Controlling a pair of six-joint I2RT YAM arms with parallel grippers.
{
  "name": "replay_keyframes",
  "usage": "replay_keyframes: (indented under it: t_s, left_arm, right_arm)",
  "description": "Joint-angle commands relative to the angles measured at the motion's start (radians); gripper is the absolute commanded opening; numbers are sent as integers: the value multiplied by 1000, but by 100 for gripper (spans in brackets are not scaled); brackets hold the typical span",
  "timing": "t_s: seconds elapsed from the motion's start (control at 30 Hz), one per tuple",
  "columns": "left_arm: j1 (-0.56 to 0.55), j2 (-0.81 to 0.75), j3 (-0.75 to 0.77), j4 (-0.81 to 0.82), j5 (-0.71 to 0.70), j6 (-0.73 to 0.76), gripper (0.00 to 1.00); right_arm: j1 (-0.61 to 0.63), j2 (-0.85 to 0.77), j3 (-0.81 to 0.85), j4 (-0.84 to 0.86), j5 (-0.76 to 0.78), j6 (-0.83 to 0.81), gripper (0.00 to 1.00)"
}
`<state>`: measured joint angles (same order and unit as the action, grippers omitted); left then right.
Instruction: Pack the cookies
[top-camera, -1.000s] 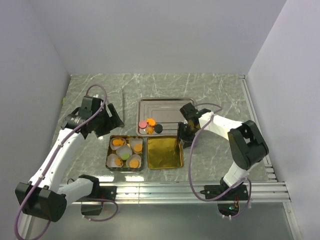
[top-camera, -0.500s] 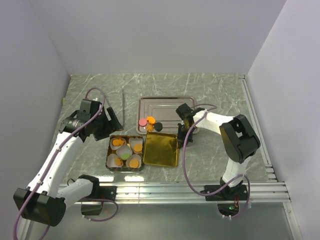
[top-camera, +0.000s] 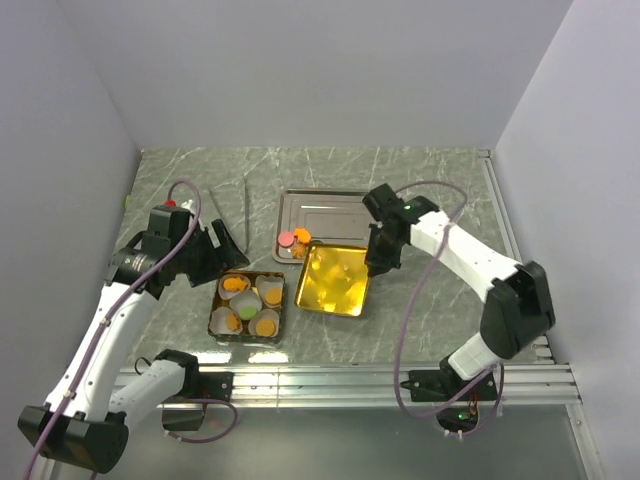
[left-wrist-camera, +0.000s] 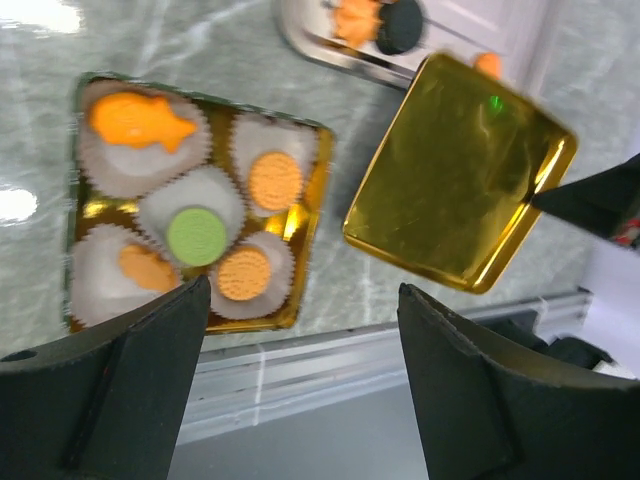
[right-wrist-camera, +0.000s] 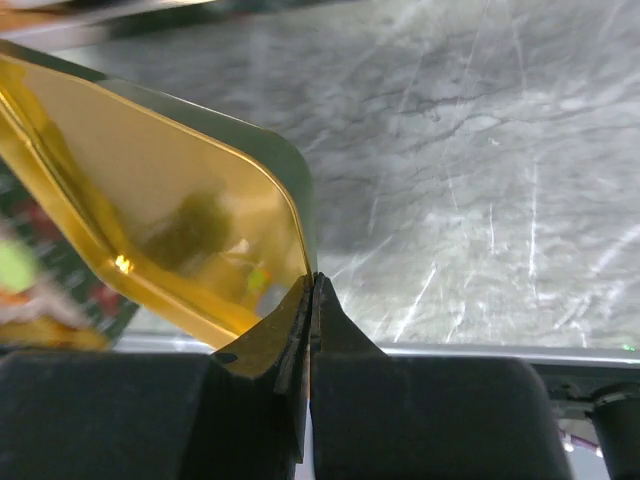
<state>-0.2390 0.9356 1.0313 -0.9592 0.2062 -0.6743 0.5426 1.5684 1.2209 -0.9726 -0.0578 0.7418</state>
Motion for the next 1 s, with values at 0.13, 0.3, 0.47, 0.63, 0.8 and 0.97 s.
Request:
replay_keyframes:
  t_s: [0.13, 0.3, 0.47, 0.63, 0.8, 0.97]
  left_arm:
    - [1, -49, -66, 233, 284, -40, 81]
    - [-11, -26, -82, 428, 377, -136, 81]
    - [-52, 28, -23, 439, 355, -119, 81]
    - [-92, 58, -45, 592, 400, -160, 80]
    - [-102, 69, -48, 740, 489, -226, 70]
    - [-103, 49, -48, 830, 571, -246, 39]
  right_arm:
    - [-13, -105, 248, -152, -54, -73, 0]
    - [-13, -55, 445, -207, -152, -133, 0]
    - [-18, -28, 554, -239, -230, -156, 0]
    - [-17, -27, 612, -238, -295, -119, 0]
    - [-18, -39, 605, -232, -320, -98, 0]
    - [-18, -74, 543, -170, -313, -45, 0]
